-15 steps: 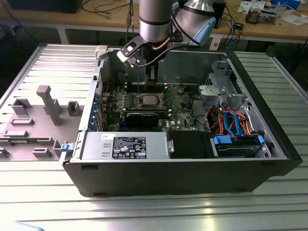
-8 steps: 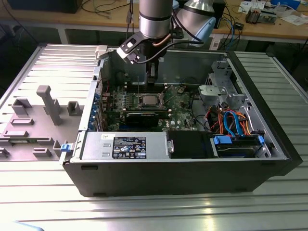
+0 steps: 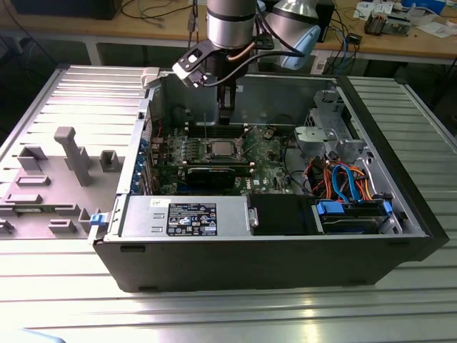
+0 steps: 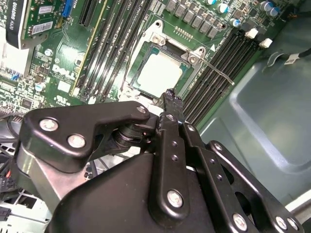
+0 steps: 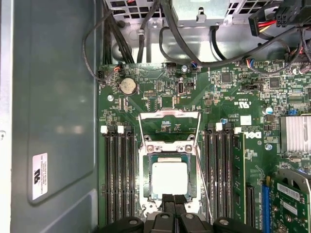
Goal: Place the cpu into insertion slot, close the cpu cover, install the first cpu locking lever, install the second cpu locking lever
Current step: 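Close the cpu cover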
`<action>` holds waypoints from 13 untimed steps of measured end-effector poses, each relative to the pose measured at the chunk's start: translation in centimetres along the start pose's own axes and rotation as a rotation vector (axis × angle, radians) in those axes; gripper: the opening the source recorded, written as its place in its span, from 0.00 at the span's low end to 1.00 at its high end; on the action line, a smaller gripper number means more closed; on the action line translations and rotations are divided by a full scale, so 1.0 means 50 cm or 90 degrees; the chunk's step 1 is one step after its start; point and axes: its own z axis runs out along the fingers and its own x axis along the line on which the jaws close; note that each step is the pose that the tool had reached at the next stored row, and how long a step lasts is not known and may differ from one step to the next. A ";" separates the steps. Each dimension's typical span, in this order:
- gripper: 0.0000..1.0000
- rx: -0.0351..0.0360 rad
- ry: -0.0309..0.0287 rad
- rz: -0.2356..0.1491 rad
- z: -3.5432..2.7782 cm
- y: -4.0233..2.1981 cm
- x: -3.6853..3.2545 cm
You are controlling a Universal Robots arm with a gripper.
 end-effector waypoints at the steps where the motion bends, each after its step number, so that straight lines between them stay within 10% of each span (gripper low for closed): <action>1: 0.11 0.0000 0.0000 0.000 -0.002 0.000 0.000; 13: 0.11 0.0000 0.0000 0.000 -0.003 0.009 0.000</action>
